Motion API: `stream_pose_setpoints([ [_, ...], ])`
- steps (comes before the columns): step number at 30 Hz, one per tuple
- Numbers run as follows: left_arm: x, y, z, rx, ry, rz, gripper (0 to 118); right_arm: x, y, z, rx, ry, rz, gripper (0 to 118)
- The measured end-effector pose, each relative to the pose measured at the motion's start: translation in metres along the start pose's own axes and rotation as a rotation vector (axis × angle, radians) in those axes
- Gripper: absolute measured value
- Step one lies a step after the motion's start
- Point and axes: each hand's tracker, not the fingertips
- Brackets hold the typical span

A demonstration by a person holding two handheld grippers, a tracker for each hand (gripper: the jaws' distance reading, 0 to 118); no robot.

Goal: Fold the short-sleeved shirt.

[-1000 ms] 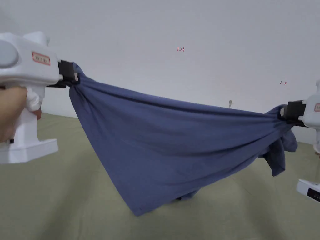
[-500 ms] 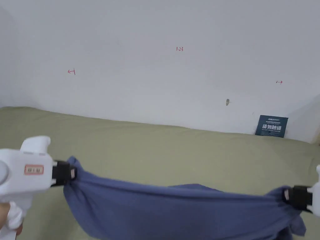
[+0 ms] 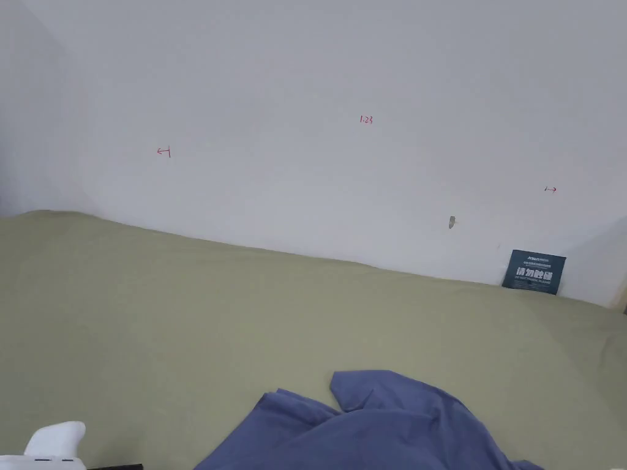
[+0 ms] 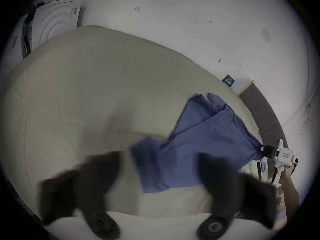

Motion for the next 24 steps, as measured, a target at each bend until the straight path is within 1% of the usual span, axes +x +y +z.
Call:
stream_pose_setpoints([
  [1,0.0,-0.002,0.001,0.007,-0.015,0.02,116,0.0,-0.001,0.001,-0.002,0.008,-0.007,83],
  [2,0.001,-0.003,0.006,0.02,-0.037,0.036,118,0.003,-0.001,0.005,0.027,0.017,-0.023,83],
  [3,0.005,-0.001,0.01,0.021,-0.034,0.038,118,0.013,-0.001,0.006,0.033,0.043,-0.034,83],
  [4,0.009,0.0,0.014,0.025,-0.035,0.036,118,0.014,-0.001,0.01,0.036,0.05,-0.041,83],
  [5,0.014,0.001,0.018,0.033,-0.029,0.028,118,0.012,0.0,0.015,0.035,0.042,-0.031,83],
  [7,0.029,0.002,0.025,0.077,0.021,-0.036,118,-0.002,0.0,0.025,0.059,-0.038,0.028,83],
  [9,0.051,-0.004,0.034,0.113,0.067,-0.115,117,-0.013,-0.01,0.038,0.113,-0.07,0.062,82],
  [10,0.065,-0.01,0.039,0.136,0.114,-0.159,105,-0.026,-0.017,0.045,0.125,-0.085,0.079,81],
  [11,0.078,-0.016,0.042,0.158,0.145,-0.2,79,-0.04,-0.024,0.051,0.142,-0.09,0.093,77],
  [12,0.085,-0.023,0.04,0.193,0.173,-0.248,39,-0.051,-0.034,0.056,0.174,-0.104,0.118,55],
  [13,0.096,-0.031,0.04,0.215,0.191,-0.285,1,-0.06,-0.043,0.06,0.196,-0.118,0.143,3],
  [14,0.108,-0.043,0.041,0.225,0.213,-0.31,1,-0.069,-0.054,0.062,0.214,-0.149,0.163,3],
  [15,0.118,-0.055,0.042,0.228,0.206,-0.316,1,-0.081,-0.066,0.065,0.246,-0.158,0.143,3],
  [16,0.124,-0.066,0.042,0.201,0.18,-0.311,1,-0.086,-0.075,0.067,0.234,-0.143,0.137,3],
  [17,0.13,-0.078,0.042,0.183,0.144,-0.304,1,-0.092,-0.087,0.07,0.238,-0.107,0.114,3],
  [18,0.137,-0.092,0.042,0.172,0.142,-0.298,1,-0.096,-0.1,0.073,0.24,-0.07,0.089,3],
  [19,0.141,-0.105,0.042,0.153,0.13,-0.302,0,-0.112,-0.111,0.083,0.24,-0.065,0.078,3],
  [21,0.145,-0.131,0.04,0.108,0.112,-0.287,0,-0.12,-0.132,0.082,0.226,-0.047,0.074,3],
  [24,0.14,-0.155,0.031,0.04,0.09,-0.271,0,-0.13,-0.149,0.08,0.144,-0.009,0.1,3],
])
